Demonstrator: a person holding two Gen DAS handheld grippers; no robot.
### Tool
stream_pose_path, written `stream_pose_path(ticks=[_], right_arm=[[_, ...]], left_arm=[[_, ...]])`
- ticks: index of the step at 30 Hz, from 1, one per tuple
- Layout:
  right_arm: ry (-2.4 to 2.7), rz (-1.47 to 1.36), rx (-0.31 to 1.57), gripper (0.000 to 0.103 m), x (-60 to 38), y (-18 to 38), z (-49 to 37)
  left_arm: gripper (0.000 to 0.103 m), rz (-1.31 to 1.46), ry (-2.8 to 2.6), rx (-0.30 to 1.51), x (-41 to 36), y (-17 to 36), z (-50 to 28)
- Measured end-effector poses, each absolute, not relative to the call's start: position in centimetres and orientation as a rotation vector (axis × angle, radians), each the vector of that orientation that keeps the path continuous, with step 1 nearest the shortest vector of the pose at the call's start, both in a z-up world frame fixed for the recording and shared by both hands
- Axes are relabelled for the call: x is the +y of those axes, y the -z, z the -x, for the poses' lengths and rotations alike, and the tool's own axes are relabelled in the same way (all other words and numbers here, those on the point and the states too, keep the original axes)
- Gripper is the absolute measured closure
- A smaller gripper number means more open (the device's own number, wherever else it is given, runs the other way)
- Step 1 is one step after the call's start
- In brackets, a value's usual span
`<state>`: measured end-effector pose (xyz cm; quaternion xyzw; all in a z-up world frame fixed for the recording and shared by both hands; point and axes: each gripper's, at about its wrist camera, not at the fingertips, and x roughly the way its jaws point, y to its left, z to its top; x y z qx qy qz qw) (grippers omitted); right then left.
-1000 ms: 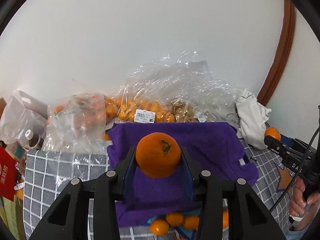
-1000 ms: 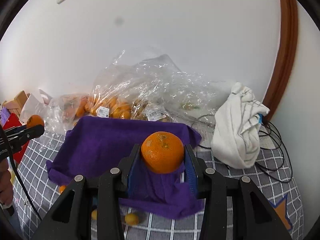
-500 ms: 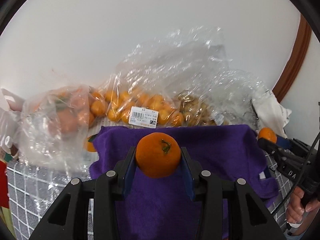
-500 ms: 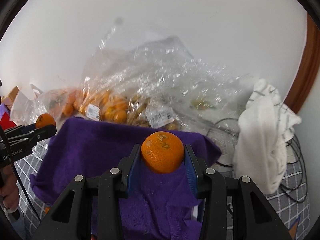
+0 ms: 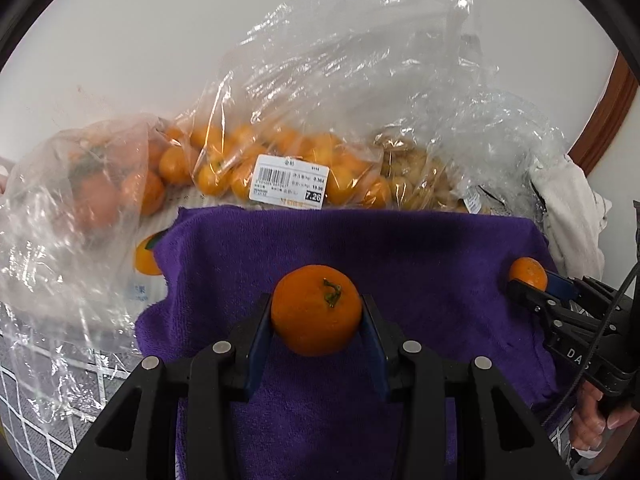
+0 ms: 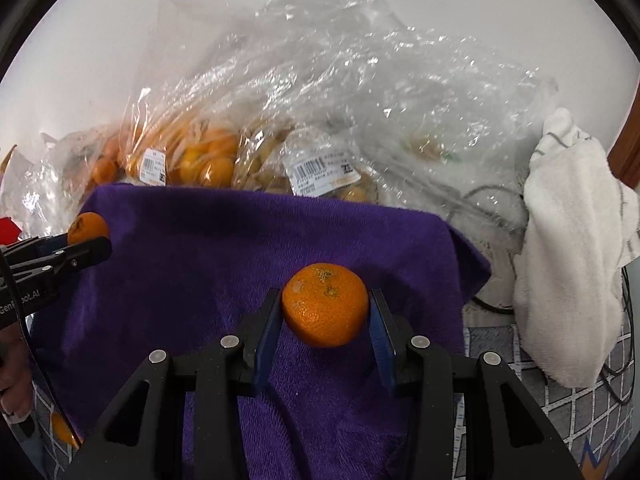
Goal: Organize fruits
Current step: 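Lift both held oranges and carry them over the purple towel, then lower the oranges onto the towel and open both tools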
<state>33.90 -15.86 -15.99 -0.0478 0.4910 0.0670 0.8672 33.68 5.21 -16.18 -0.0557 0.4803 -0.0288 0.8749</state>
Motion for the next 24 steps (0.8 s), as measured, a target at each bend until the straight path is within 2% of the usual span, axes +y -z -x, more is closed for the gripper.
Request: stream_pose_path(ticks=[8, 10, 12, 13, 14, 16, 18, 24], right_arm=[[-0.143, 0.095, 1.040, 0.060, -15.6, 16.6, -34.1], [-0.141, 0.100, 1.034, 0.055, -15.7, 16.2, -34.0], [-0.138, 0.101, 1.024, 0.044, -15.7, 15.7, -33.8], [-0.136, 0.101, 1.018, 0.042, -15.8, 15.3, -33.7], [-0.134, 0.101, 1.009, 0.041, -15.9, 14.8, -33.5], [-0.120, 0.103, 0.993, 0.031, -15.9, 13.8, -33.0], [-0.091, 0.112, 0.969, 0.027, -16.0, 12.6, -32.3], [0.016, 0.166, 0.896, 0.025, -16.6, 9.1, -28.9]], left_arm=[[0.063, 0.105, 0.063, 1.041, 4.6, 17.4, -33.9], [0.063, 0.104, 0.064, 1.044, 4.5, 17.5, -33.8], [0.063, 0.094, 0.061, 1.048, 4.2, 17.5, -33.9], [0.061, 0.085, 0.060, 1.050, 4.1, 17.5, -33.9], [0.060, 0.081, 0.059, 1.047, 3.9, 17.4, -33.9], [0.051, 0.076, 0.053, 1.034, 3.7, 16.8, -33.7], [0.051, 0.078, 0.053, 1.012, 3.8, 15.8, -33.3], [0.050, 0.062, 0.048, 0.916, 3.8, 11.6, -31.0]])
